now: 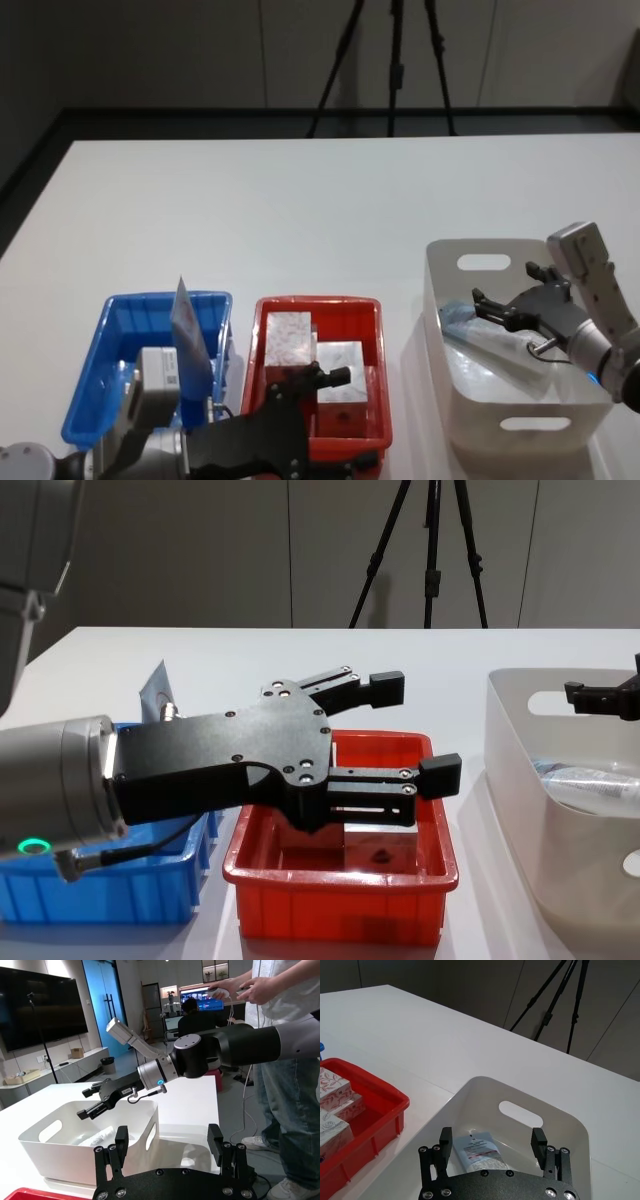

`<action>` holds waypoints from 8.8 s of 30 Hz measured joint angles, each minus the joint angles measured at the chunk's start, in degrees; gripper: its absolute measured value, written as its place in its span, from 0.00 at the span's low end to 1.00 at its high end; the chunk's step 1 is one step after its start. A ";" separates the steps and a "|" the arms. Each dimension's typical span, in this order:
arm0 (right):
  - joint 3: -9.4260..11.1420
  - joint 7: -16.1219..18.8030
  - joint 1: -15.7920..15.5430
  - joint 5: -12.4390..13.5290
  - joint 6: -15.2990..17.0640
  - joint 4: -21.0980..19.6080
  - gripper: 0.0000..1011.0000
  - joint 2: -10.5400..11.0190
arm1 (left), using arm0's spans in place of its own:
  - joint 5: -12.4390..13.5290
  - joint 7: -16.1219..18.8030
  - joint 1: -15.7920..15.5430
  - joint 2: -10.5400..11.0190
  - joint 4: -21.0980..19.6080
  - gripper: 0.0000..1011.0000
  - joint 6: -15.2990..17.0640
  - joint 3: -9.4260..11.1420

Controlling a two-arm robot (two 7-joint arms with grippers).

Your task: Bimanual collaborative sorting of washing and personal care products

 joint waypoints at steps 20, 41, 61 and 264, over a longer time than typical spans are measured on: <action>-1.34 -2.17 -2.50 0.29 -1.52 -3.35 0.99 2.18 | 0.71 2.52 0.25 0.20 -0.06 0.99 0.45 -0.26; -10.84 -13.80 -7.48 7.16 -9.86 -11.00 0.99 13.45 | 5.35 18.26 2.09 1.58 -0.93 0.99 3.67 -2.20; -13.91 -17.56 -9.07 9.40 -12.57 -13.45 0.99 17.07 | 9.69 33.10 3.80 2.82 -1.67 0.99 6.73 -4.00; -7.75 -4.47 -8.91 5.45 4.05 -9.30 0.99 -9.92 | 16.52 56.34 6.37 4.75 -2.79 0.99 11.40 -6.73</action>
